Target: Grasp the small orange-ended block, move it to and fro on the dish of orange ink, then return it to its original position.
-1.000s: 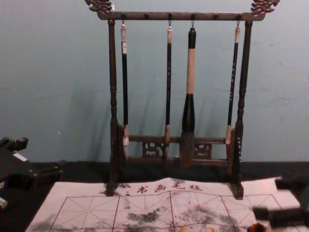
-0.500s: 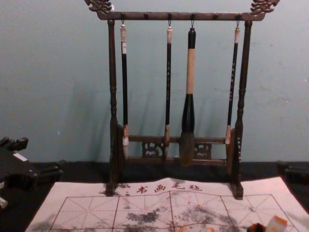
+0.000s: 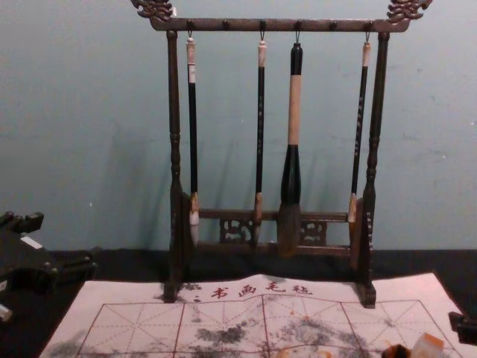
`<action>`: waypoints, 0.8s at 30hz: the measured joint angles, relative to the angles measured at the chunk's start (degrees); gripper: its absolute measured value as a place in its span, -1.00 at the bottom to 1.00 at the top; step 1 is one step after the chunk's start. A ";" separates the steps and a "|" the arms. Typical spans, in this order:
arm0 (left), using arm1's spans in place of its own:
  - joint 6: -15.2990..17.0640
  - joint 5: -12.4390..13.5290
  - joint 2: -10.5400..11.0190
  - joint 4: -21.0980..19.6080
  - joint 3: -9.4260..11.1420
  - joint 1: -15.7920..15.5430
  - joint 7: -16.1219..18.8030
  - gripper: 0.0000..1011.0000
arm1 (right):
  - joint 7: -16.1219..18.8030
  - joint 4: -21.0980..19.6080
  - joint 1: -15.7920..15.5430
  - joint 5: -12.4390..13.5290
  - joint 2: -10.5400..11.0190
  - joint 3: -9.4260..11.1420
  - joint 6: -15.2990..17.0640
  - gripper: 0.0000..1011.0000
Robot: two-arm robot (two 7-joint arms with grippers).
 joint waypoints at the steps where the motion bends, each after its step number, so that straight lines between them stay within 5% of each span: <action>1: 0.00 0.00 0.00 0.00 0.00 0.00 0.00 0.98 | -0.11 0.19 0.06 -0.13 -0.16 0.10 0.03 0.98; 24: 0.00 0.00 0.00 0.00 0.00 0.00 0.00 0.98 | -0.16 0.30 0.09 -0.24 -0.22 0.12 0.06 0.98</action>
